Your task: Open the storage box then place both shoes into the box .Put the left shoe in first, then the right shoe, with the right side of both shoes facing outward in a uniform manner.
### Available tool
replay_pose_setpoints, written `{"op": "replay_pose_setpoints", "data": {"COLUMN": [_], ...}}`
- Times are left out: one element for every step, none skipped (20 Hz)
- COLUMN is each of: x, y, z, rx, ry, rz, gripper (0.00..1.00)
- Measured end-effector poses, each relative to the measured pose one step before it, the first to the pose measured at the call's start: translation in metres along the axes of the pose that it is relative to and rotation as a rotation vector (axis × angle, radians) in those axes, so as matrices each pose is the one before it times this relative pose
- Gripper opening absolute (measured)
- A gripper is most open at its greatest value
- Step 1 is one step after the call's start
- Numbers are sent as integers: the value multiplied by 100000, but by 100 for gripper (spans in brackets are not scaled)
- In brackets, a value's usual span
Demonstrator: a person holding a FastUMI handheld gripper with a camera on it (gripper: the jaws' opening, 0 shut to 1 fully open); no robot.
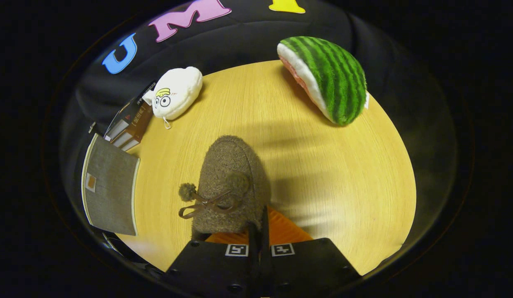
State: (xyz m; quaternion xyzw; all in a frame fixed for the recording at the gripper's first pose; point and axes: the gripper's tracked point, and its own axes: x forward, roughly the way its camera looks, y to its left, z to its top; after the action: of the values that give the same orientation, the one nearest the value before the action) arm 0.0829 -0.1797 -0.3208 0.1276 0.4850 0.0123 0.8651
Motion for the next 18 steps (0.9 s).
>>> {"op": "replay_pose_setpoints", "data": {"x": [-201,-454,-501,-565,-736,-719,-727,-650,-688,-564,-771,-703,-616,-550,-419,-266,-391,62], "y": [292,254,570,648,669,916,986,826,1032,1358,1276,1579,1716,1726,1775,1733,1653,1396], "z": [-130,-208,34,147,38,112,88,114,140,4,347,324,388,384,409,491,767,326], "rx": [155,659,850,833,1160,857,-172,-1090,-1855,-1804,-459,214,668,945,1300,2069,1265,-34], "ry": [890,433,-278,-120,-18,-20,-89,-219,-342,-684,-803,-717,-660,-627,-566,-886,-1574,-1596], "rz": [854,977,1291,1057,1164,1550,1304,625,586,710,757,1715,2268,2472,2486,2080,1555,685], "gripper": [6,5,5,5,5,5,5,5,5,5,5,5,5,5,5,5,5,5]}}
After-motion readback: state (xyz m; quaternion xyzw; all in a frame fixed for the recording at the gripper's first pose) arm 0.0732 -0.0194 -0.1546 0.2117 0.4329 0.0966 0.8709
